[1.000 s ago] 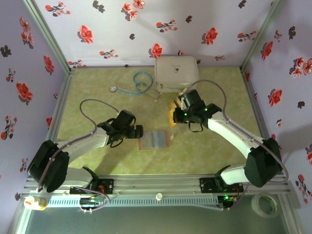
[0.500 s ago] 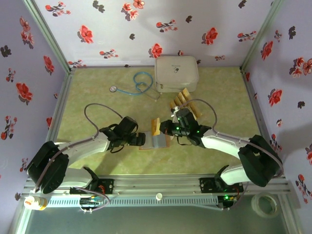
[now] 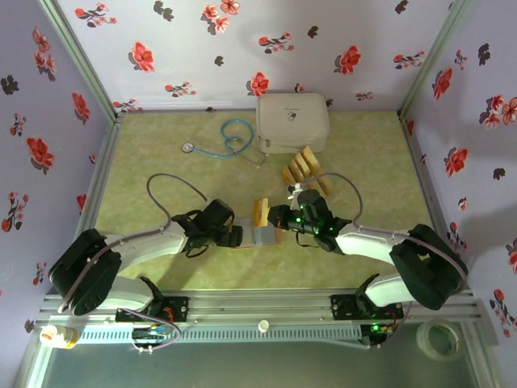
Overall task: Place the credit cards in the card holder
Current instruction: Insert the credit card into the card slot.
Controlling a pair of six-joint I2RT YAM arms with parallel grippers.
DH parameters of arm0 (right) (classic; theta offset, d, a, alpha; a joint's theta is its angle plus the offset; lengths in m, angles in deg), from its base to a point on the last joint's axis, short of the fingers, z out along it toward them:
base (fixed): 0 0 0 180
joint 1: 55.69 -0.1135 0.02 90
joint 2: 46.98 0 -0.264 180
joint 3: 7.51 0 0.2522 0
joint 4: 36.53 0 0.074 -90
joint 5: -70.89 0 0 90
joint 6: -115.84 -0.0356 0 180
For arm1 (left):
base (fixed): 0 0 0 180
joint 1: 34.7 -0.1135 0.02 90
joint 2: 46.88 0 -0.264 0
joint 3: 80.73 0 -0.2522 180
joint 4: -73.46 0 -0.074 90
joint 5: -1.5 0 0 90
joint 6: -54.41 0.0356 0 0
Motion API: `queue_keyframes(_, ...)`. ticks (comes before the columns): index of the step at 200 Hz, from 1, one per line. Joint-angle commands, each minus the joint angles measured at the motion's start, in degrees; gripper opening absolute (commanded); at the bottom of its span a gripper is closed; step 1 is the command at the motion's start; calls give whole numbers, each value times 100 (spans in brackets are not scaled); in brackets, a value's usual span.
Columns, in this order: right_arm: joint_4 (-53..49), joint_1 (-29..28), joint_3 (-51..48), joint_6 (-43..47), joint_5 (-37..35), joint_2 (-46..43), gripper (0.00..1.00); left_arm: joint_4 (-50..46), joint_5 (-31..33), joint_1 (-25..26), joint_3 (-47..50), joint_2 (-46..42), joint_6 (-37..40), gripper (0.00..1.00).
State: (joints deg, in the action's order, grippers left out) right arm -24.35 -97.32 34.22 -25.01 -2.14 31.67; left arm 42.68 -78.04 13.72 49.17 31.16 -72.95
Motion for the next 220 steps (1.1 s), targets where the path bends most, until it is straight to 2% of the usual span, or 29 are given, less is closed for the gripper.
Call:
queue_keyframes(1,292,-12,-146,42,58,68,0,5,260,77,46,79,-113,100)
queue_keyframes(100,1107,-13,-412,-208,269,603,0,26,393,159,103,229,-174,100)
queue_keyframes(220,1618,-18,-481,-328,298,989,0,-142,611,168,206,313,-374,100)
